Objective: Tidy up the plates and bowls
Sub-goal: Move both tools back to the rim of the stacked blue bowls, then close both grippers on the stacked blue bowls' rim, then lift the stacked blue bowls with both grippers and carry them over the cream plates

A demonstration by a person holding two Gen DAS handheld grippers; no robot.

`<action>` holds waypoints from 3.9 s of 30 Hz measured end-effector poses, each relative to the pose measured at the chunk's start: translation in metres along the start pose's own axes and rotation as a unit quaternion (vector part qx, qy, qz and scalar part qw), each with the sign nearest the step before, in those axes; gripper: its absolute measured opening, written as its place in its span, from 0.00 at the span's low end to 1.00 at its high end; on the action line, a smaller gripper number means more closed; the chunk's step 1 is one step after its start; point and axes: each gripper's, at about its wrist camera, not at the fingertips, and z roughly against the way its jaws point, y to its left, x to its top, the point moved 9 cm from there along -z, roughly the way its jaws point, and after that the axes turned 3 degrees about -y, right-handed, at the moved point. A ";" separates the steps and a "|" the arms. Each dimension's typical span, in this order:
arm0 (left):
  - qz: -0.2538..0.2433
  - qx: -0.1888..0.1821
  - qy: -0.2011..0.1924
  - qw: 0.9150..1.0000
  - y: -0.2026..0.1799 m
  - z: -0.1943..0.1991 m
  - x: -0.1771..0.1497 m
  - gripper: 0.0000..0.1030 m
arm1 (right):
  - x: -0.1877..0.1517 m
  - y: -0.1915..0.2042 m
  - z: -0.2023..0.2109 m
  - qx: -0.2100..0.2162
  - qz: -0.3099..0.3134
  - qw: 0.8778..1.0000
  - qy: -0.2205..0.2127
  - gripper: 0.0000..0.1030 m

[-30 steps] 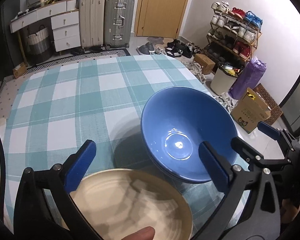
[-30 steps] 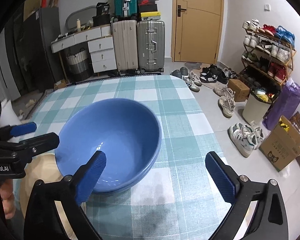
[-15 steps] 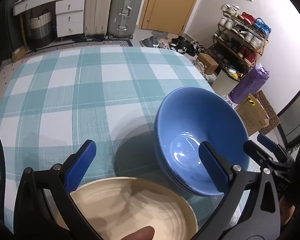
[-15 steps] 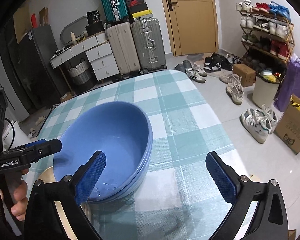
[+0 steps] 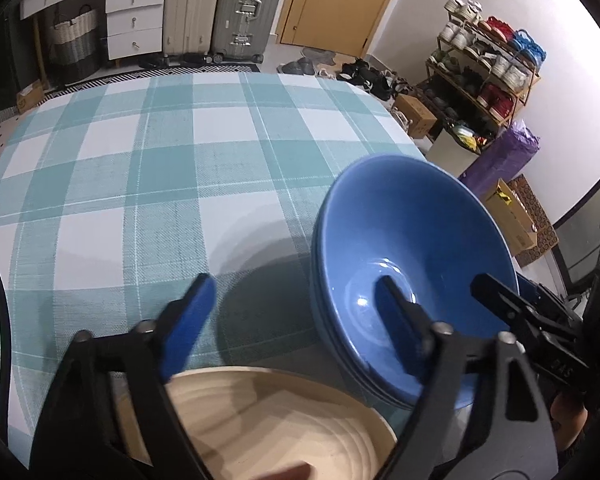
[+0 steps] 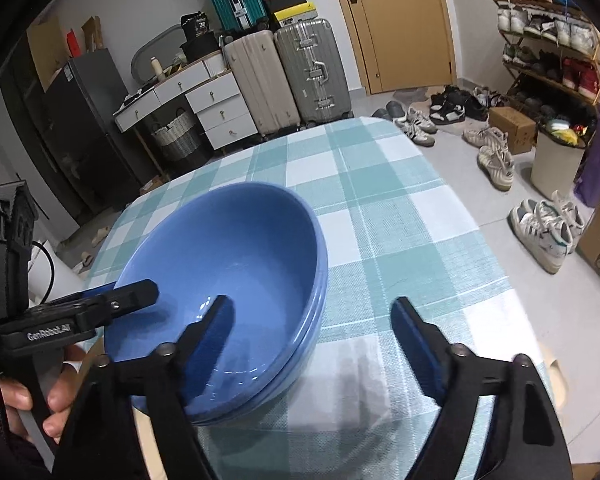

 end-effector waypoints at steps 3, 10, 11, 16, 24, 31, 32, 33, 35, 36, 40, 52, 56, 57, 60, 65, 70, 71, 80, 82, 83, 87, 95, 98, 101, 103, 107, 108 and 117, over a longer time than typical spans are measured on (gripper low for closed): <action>-0.010 -0.010 0.001 1.000 -0.007 -0.002 -0.002 0.62 | -0.003 0.005 -0.003 0.014 0.001 1.000 0.004 0.67; -0.017 -0.031 0.010 0.999 -0.018 -0.004 -0.007 0.34 | -0.005 0.013 -0.005 0.020 0.005 1.000 0.006 0.40; -0.018 -0.035 0.009 0.999 -0.020 -0.004 -0.007 0.32 | -0.005 0.013 -0.004 0.020 0.005 1.000 0.006 0.37; -0.040 -0.023 0.005 0.999 -0.028 -0.002 -0.008 0.29 | -0.006 0.012 -0.003 0.010 0.008 1.000 0.004 0.32; -0.043 -0.017 0.005 0.999 -0.033 0.001 -0.008 0.29 | -0.007 0.010 0.000 0.004 0.007 1.000 0.004 0.32; -0.050 -0.015 0.003 0.999 -0.037 0.005 -0.009 0.29 | -0.008 0.007 0.007 -0.004 0.006 1.000 0.003 0.32; -0.051 -0.015 0.003 0.999 -0.037 0.006 -0.009 0.29 | -0.008 0.007 0.008 -0.006 0.007 1.000 0.002 0.32; -0.052 -0.016 0.002 0.999 -0.038 0.008 -0.009 0.29 | -0.008 0.006 0.010 -0.006 0.007 1.000 0.002 0.32; -0.053 -0.016 -0.001 0.998 -0.039 0.011 -0.009 0.29 | -0.008 0.007 0.013 -0.008 0.007 1.000 0.000 0.32; -0.053 -0.016 -0.002 0.998 -0.040 0.012 -0.009 0.29 | -0.007 0.007 0.014 -0.008 0.007 1.000 -0.001 0.32; -0.058 -0.014 -0.007 0.998 -0.042 0.018 -0.009 0.29 | -0.007 0.008 0.019 -0.009 0.009 1.000 -0.003 0.32; -0.060 -0.020 -0.025 0.998 -0.053 0.046 -0.009 0.29 | -0.003 0.012 0.041 -0.013 0.015 1.000 -0.020 0.32; -0.063 -0.021 -0.034 0.997 -0.057 0.059 -0.009 0.29 | -0.001 0.016 0.052 -0.014 0.018 0.999 -0.028 0.32; -0.063 -0.022 -0.036 0.997 -0.058 0.063 -0.009 0.29 | -0.001 0.016 0.054 -0.014 0.019 0.999 -0.029 0.32; -0.063 -0.023 -0.042 0.997 -0.059 0.073 -0.009 0.29 | -0.001 0.020 0.062 -0.014 0.021 0.999 -0.033 0.32; -0.064 -0.022 -0.051 0.996 -0.061 0.091 -0.011 0.29 | 0.000 0.026 0.074 -0.013 0.025 0.999 -0.040 0.32; -0.063 -0.021 -0.060 0.996 -0.061 0.107 -0.013 0.29 | 0.000 0.035 0.086 -0.011 0.031 0.998 -0.047 0.32; -0.063 -0.020 -0.062 0.996 -0.061 0.110 -0.013 0.29 | 0.000 0.036 0.087 -0.011 0.032 0.998 -0.048 0.32; -0.061 -0.015 -0.080 0.995 -0.058 0.142 -0.019 0.29 | -0.003 0.055 0.107 -0.006 0.043 0.997 -0.060 0.32; -0.060 -0.013 -0.083 0.995 -0.057 0.150 -0.021 0.29 | -0.005 0.060 0.111 -0.004 0.045 0.997 -0.062 0.32; -0.059 -0.013 -0.085 0.995 -0.056 0.154 -0.023 0.29 | -0.005 0.062 0.113 -0.003 0.046 0.997 -0.063 0.32; -0.056 -0.008 -0.092 0.994 -0.052 0.172 -0.031 0.29 | -0.008 0.072 0.119 0.002 0.052 0.996 -0.066 0.32; -0.046 0.004 -0.101 0.994 -0.040 0.200 -0.048 0.29 | -0.020 0.093 0.125 0.015 0.065 0.996 -0.065 0.32; -0.042 0.008 -0.105 0.994 -0.035 0.210 -0.055 0.29 | -0.022 0.099 0.127 0.019 0.069 0.995 -0.065 0.32; -0.038 0.011 -0.107 0.993 -0.028 0.216 -0.059 0.29 | -0.026 0.107 0.128 0.024 0.073 0.995 -0.065 0.32; -0.034 0.015 -0.107 0.994 -0.023 0.217 -0.061 0.29 | -0.028 0.113 0.127 0.027 0.076 0.995 -0.062 0.32; -0.026 0.021 -0.110 0.993 -0.011 0.223 -0.067 0.29 | -0.032 0.124 0.124 0.034 0.083 0.994 -0.060 0.32; -0.023 0.023 -0.110 0.993 -0.007 0.226 -0.070 0.29 | -0.033 0.126 0.123 0.036 0.084 0.994 -0.059 0.32; -0.003 0.040 -0.114 0.993 0.021 0.236 -0.082 0.29 | -0.047 0.150 0.111 0.054 0.103 0.992 -0.047 0.32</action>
